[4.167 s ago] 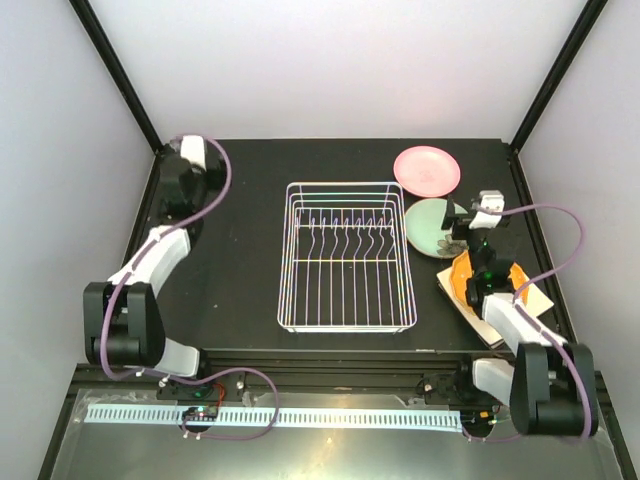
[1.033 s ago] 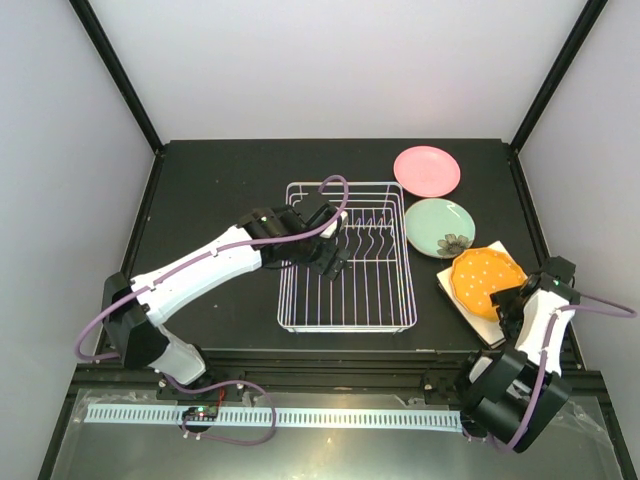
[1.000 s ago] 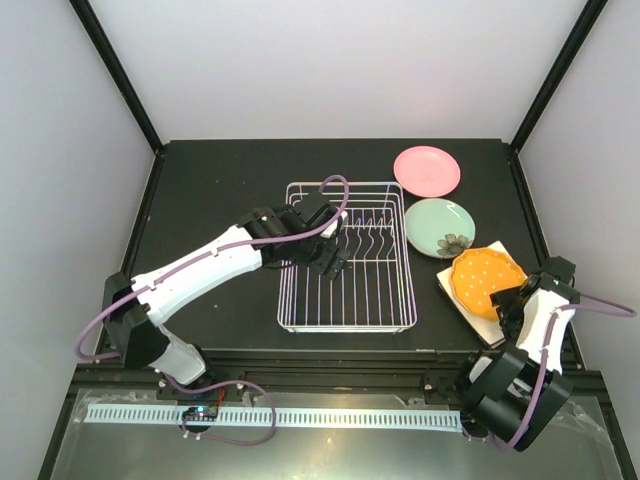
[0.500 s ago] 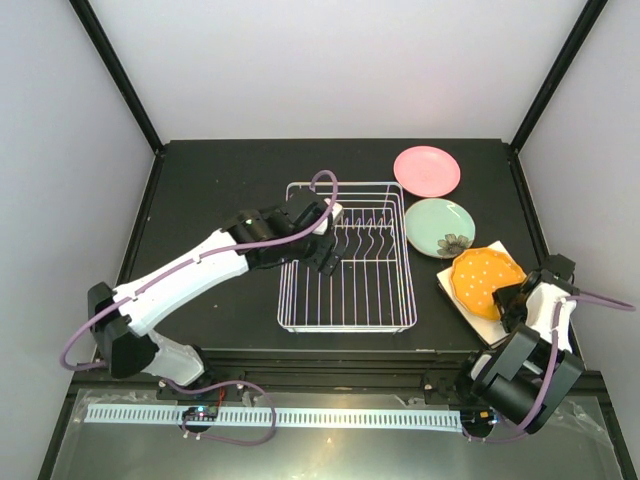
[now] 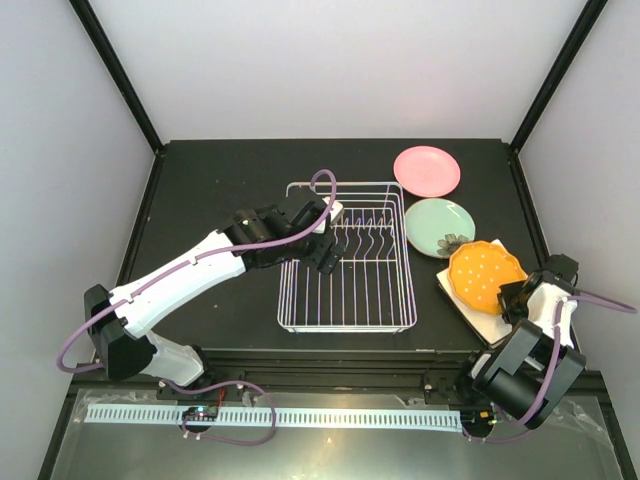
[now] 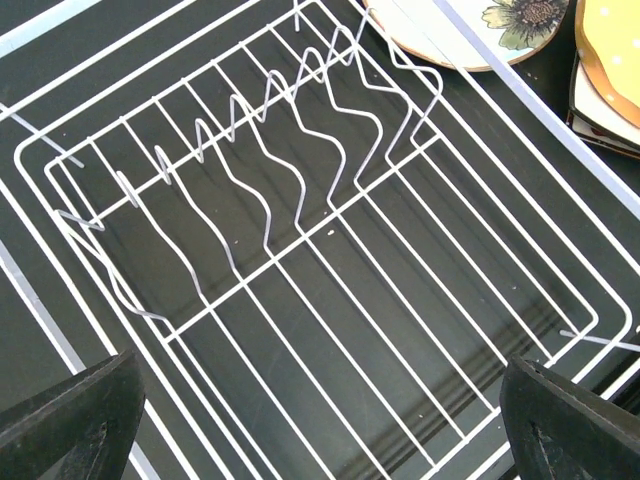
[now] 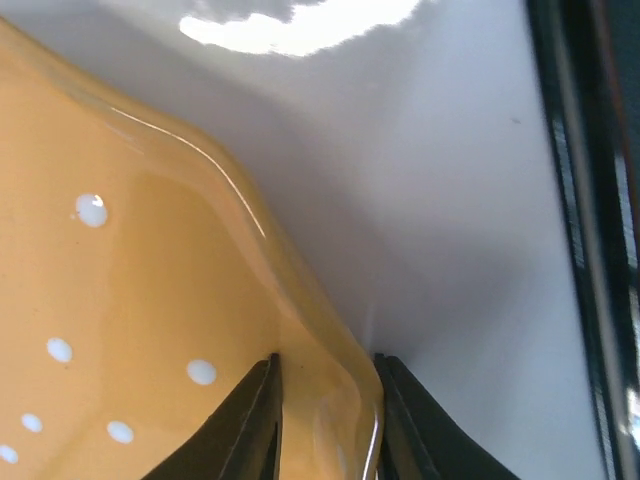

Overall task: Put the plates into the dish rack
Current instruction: Pick up the plate at the center of the board.

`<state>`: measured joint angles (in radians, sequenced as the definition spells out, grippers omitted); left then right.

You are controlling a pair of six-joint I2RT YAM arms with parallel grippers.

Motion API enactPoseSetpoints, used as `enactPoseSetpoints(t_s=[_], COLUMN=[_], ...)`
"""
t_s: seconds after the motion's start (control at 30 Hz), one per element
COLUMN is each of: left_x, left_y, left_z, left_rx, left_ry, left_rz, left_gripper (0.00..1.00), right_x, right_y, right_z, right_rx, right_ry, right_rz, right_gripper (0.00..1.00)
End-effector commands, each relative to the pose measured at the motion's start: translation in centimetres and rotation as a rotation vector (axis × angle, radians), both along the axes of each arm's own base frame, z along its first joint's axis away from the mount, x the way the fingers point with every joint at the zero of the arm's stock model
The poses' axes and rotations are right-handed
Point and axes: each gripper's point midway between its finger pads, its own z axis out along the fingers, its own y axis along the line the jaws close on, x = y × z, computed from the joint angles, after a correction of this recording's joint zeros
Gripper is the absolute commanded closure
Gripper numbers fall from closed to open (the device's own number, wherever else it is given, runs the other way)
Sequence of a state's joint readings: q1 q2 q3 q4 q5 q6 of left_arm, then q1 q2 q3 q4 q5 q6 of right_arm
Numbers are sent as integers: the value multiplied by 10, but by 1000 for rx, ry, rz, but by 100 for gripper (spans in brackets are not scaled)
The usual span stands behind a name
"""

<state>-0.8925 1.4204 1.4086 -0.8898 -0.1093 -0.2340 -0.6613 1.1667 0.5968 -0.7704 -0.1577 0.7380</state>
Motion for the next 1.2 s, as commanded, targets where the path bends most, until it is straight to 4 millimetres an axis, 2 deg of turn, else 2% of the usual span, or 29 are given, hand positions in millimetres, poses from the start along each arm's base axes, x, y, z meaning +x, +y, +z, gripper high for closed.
enactPoseSetpoints(t_s=[0.0,0.03,0.13,0.17,0.47,0.7,0.83,1.17], left_x=[1,1,2,1,5,7,5,12], left_y=[2,2,3,4,13,12,3,-13], left_z=[8,8,8,8,7,7,8,10], left_rx=[16,19,27,29,78,79,37,-23], left_ry=[-37,-38,-42,-43,-79,-91,-79,-73], left_rz=[-14,-14,-10,-10,-8,-6,-30,-32], left_gripper=[1,1,1,1,1,1,1,1], right_x=[-10,-10,-10,-9,1,21,30,45], right_y=[9,9,11,12,20,26,22,26], right_z=[-20,-21,-23,-24,-18,5,24,55], right_rx=[29,33,40,43,73,90,57,34], right_ry=[51,52,48,44,-29,-138,-189,-302], right_rz=[27,31,41,44,104,192,219,271], right_gripper=[76,79,96,98,99,99,99,99])
